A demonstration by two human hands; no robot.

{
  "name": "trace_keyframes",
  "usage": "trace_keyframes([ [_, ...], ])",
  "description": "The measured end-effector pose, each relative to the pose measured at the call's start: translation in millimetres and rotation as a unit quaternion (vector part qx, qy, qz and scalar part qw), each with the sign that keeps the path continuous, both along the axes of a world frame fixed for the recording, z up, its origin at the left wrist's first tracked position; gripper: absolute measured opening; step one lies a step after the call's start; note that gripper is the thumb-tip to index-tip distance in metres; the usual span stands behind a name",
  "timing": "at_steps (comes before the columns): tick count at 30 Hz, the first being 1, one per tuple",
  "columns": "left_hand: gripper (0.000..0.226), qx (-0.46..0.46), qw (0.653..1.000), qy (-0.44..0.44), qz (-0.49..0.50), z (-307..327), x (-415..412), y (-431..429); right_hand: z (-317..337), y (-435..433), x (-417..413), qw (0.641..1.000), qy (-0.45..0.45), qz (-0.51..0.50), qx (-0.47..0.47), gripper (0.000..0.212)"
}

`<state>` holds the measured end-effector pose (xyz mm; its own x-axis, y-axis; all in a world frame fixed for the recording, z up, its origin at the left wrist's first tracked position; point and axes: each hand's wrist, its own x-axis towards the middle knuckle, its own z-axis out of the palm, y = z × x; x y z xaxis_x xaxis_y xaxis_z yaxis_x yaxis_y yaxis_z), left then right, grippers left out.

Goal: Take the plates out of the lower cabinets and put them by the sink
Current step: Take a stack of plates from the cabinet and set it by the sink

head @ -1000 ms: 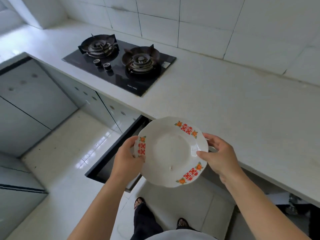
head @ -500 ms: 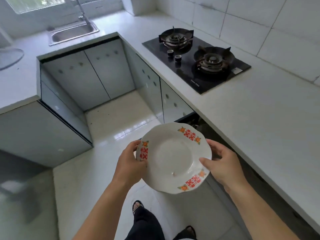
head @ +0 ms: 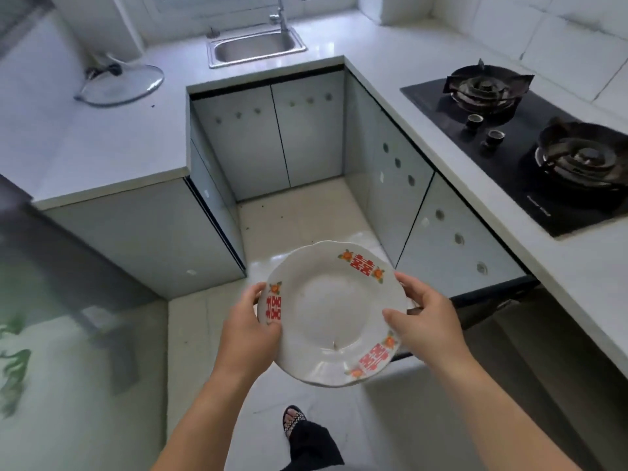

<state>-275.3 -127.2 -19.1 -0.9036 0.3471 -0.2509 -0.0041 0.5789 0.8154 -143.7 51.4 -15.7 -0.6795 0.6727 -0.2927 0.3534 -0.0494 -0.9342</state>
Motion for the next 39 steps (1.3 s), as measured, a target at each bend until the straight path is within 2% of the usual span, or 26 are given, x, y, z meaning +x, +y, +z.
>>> trace_keyframes([
  [8,0.052,-0.001,0.997,0.043,0.065,22.4,-113.2,-69.7,15.4,-56.3,-142.5,0.999,0.012,0.038,0.012,0.057],
  [16,0.049,0.024,0.988,0.047,0.143,28.6,-176.3,-111.7,28.4,-81.9,-234.2,0.992,0.006,0.122,0.016,0.055],
  [20,0.049,0.020,0.987,0.040,0.152,25.9,-214.7,-111.5,22.1,-78.0,-274.5,0.991,-0.001,0.130,0.014,0.055],
  [26,0.047,0.019,0.994,0.021,0.109,23.9,-301.5,-68.7,12.6,-38.1,-344.3,0.994,0.005,0.109,-0.011,0.050],
  [32,0.047,0.024,0.998,0.020,0.054,27.4,-409.9,25.5,18.6,44.3,-435.8,0.998,0.023,0.056,-0.001,0.057],
  [39,0.055,0.020,0.999,0.038,-0.003,36.3,-520.9,130.7,26.6,141.6,-522.3,0.999,0.048,-0.002,0.014,0.050],
])
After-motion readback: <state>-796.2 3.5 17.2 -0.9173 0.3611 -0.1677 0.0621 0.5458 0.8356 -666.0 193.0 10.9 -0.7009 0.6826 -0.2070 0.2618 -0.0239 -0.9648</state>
